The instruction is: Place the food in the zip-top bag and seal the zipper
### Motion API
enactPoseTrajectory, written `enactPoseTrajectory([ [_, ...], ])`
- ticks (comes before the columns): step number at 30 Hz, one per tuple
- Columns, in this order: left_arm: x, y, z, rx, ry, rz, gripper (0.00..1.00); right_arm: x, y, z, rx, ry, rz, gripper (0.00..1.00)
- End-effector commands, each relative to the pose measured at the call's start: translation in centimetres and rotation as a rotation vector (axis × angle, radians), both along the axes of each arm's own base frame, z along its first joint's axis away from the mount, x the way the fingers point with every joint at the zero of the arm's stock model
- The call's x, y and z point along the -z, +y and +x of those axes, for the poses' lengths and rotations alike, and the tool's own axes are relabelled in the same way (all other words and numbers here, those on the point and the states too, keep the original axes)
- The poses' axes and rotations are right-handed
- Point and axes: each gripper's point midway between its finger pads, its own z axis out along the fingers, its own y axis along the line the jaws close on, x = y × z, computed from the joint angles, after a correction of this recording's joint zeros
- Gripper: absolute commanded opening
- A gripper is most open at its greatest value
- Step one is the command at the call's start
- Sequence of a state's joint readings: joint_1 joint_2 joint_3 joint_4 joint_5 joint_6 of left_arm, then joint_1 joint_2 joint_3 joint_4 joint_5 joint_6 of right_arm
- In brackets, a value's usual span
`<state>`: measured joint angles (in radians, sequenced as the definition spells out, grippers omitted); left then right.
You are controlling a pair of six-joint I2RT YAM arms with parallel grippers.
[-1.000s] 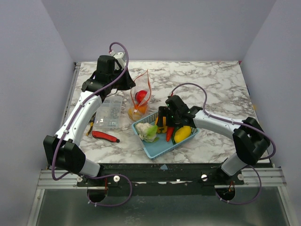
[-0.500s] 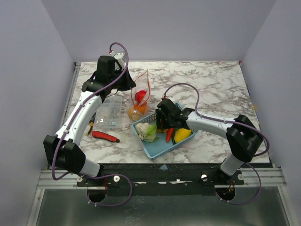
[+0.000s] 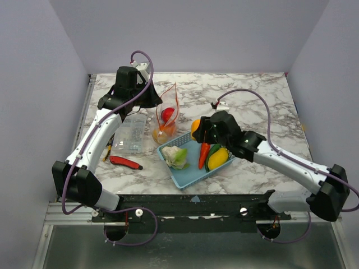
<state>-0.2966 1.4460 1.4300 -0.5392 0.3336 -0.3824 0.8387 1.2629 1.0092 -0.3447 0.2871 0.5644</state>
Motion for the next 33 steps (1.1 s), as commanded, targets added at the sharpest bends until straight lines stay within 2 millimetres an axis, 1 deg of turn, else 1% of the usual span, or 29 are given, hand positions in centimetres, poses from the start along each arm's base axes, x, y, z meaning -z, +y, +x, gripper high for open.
enactPoseTrajectory([
  [1, -0.6, -0.5, -0.2, 0.025, -0.018, -0.026, 0.0, -7.7, 1.8, 0.3, -0.078, -0.171, 0.161, 0.01],
  [4, -0.6, -0.6, -0.3, 0.025, -0.018, -0.029, 0.0, -12.2, 4.1, 0.3, -0.166, -0.265, 0.283, 0.01],
  [5, -0.7, -0.6, -0.3, 0.025, -0.019, -0.03, 0.0, -12.9, 4.8, 0.4, -0.191, -0.281, 0.304, 0.01],
  [6, -0.6, -0.6, -0.3, 0.026, -0.018, -0.03, 0.0, -14.0, 5.5, 0.6, -0.207, -0.303, 0.333, 0.01],
  [7, -0.6, -0.6, -0.3, 0.025, -0.017, -0.03, 0.0, -14.4, 6.3, 0.9, -0.226, -0.308, 0.347, 0.01],
  [8, -0.5, -0.6, -0.3, 0.024, -0.015, -0.028, 0.0, -15.3, 7.0, 1.1, -0.24, -0.318, 0.37, 0.01],
  [10, -0.3, -0.6, -0.3, 0.023, -0.015, -0.025, 0.0, -16.0, 8.5, 1.4, -0.276, -0.306, 0.397, 0.01],
  [11, -0.3, -0.5, -0.2, 0.02, -0.015, -0.024, 0.0, -16.8, 9.3, 1.8, -0.287, -0.325, 0.427, 0.01],
  [12, -0.4, -0.5, -0.2, 0.02, -0.016, -0.024, 0.0, -17.1, 10.1, 1.7, -0.317, -0.321, 0.446, 0.01],
  [14, -0.5, -0.5, -0.3, 0.023, -0.019, -0.026, 0.0, -16.6, 11.1, 2.4, -0.316, -0.31, 0.456, 0.01],
  [18, -0.5, -0.5, -0.3, 0.02, -0.02, -0.025, 0.0, -15.4, 12.2, 3.5, -0.299, -0.288, 0.46, 0.01],
  [23, -0.7, -0.5, -0.3, 0.021, -0.024, -0.029, 0.0, -12.7, 12.2, 5.1, -0.217, -0.26, 0.436, 0.01],
  [30, -0.9, -0.4, -0.3, 0.017, -0.03, -0.027, 0.0, -9.0, 11.6, 5.8, -0.146, -0.194, 0.381, 0.01],
  [33, -1.0, -0.4, -0.3, 0.017, -0.034, -0.028, 0.0, -7.9, 11.3, 5.9, -0.134, -0.169, 0.349, 0.05],
])
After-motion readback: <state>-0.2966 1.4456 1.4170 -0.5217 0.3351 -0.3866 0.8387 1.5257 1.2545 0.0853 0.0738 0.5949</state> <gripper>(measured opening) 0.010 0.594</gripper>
